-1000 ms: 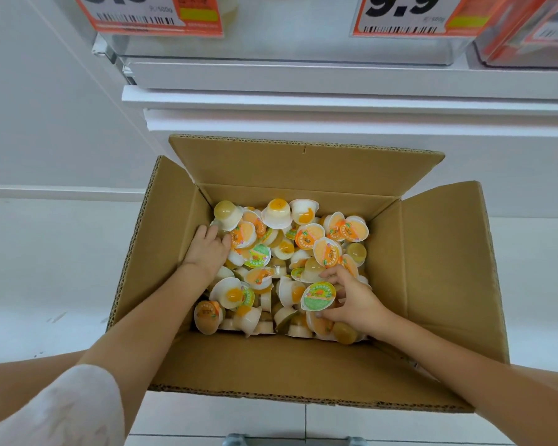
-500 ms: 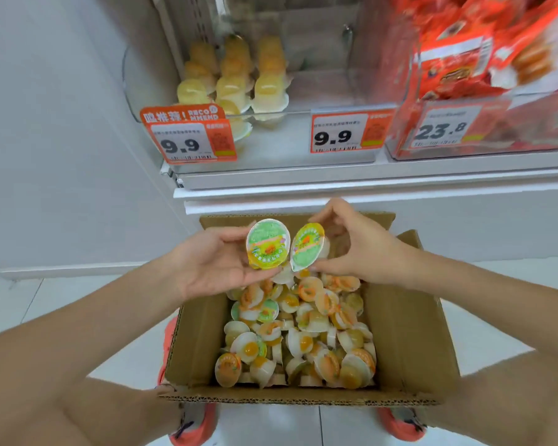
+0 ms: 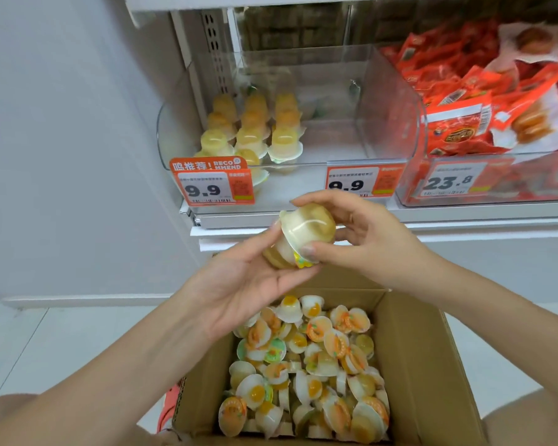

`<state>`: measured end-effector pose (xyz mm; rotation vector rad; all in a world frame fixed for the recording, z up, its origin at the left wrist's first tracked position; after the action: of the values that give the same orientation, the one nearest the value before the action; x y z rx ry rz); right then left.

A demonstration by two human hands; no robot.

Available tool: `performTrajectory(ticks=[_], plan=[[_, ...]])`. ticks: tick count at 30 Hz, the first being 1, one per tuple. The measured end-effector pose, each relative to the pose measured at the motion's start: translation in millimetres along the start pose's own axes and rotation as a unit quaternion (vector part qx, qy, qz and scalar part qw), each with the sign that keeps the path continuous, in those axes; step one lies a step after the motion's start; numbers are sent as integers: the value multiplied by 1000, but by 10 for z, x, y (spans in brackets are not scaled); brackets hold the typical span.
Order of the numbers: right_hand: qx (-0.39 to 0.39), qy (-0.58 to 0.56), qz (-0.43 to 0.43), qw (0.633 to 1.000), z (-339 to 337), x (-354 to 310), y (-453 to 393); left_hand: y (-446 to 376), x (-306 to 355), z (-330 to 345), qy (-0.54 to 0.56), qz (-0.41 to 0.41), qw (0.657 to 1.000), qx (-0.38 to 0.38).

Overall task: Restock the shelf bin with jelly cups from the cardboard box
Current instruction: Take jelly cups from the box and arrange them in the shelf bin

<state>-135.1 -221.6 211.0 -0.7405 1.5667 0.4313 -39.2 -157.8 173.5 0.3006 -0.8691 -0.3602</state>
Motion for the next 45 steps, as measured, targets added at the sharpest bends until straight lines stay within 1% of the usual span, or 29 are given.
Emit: performTrajectory(ticks=[3, 5, 11, 13, 14, 15, 16, 17, 18, 19, 20, 21, 23, 26, 30, 34, 37, 45], plan=[[-36, 28, -11, 999, 38, -84, -33, -3, 79, -40, 3, 11, 1000, 18], [-43, 39, -11, 998, 62, -116, -28, 10, 76, -36, -1, 4, 1000, 28], [3, 45, 5, 999, 64, -157, -42, 28, 68, 35, -21, -30, 999, 18], [37, 45, 0, 998, -22, -282, -104, 21, 188, 11, -13, -41, 999, 17], [68, 62, -13, 996, -114, -396, -167, 14, 300, -37, -18, -37, 999, 26], [104, 95, -32, 990, -238, -532, -265, -1, 438, -134, -53, -24, 997, 54], [136, 140, -51, 979, -371, -678, -394, -10, 596, -282, -133, -3, 986, 102], [154, 195, -62, 967, -486, -811, -556, -3, 755, -444, -244, 17, 956, 160], [152, 253, -61, 954, -566, -907, -748, 11, 882, -586, -341, 28, 915, 212], [127, 316, -50, 939, -594, -954, -958, 12, 976, -713, -392, 31, 885, 250], [88, 378, -34, 921, -582, -939, -1135, 5, 1013, -826, -401, 25, 874, 274], [43, 433, -20, 900, -541, -871, -1281, -8, 1017, -918, -383, 17, 878, 286], [-41, 500, 2, 865, -423, -629, -1498, -31, 1044, -1019, -335, 12, 895, 293], [-115, 545, 14, 830, -315, -268, -1636, -96, 1105, -1100, -334, 15, 895, 294], [-176, 536, 8, 825, -235, -87, -1693, -164, 1103, -1158, -317, 8, 901, 297], [-232, 547, 11, 804, -138, 46, -1707, -207, 1098, -1156, -293, 14, 908, 300], [-245, 550, 8, 798, -105, 93, -1725, -227, 1089, -1140, -292, 18, 908, 299], [-258, 536, 7, 804, -105, 151, -1723, -282, 1072, -1123, -267, 25, 917, 294]])
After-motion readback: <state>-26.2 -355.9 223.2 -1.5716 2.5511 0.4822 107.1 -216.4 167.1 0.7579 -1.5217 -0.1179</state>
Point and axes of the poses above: each hand's wrist, its own y-axis away from the middle knuckle, its own z-axis out of the palm, x = y × z, the point moved 8 cm from there along -y, towards the middle knuckle, and after that the axes turned 7 degrees about -y, right-handed, at the moved point
